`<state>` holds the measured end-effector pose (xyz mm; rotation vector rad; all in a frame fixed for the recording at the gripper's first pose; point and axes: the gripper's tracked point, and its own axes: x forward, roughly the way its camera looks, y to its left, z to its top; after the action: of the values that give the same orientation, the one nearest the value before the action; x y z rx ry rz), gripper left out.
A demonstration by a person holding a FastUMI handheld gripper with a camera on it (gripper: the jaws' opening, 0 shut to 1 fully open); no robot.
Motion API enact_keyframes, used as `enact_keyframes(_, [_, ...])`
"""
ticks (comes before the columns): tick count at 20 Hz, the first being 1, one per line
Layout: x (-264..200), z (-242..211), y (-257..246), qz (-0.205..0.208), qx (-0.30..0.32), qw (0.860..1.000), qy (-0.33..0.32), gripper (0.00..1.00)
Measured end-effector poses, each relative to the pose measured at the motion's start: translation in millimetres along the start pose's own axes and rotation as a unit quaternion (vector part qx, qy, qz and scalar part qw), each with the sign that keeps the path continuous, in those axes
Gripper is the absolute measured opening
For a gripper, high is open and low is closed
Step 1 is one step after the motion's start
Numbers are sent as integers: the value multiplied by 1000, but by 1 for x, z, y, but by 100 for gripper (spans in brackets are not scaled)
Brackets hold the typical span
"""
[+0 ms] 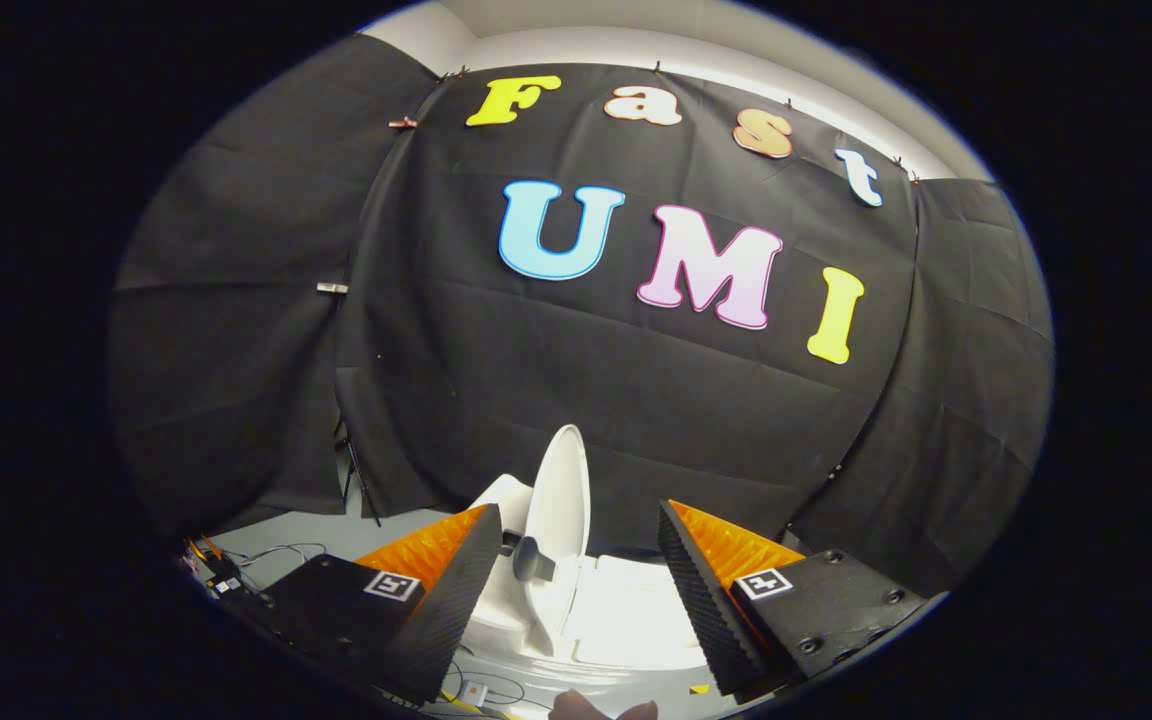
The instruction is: Open the toilet lid.
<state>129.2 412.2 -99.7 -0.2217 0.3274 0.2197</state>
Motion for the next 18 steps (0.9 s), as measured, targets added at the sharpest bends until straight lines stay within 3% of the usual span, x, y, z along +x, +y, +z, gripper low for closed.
enact_keyframes(8, [-42,37,-54,-3,27,999,-31,98])
enact_keyframes(18, [-101,50,-140,-13,55,996,-72,98])
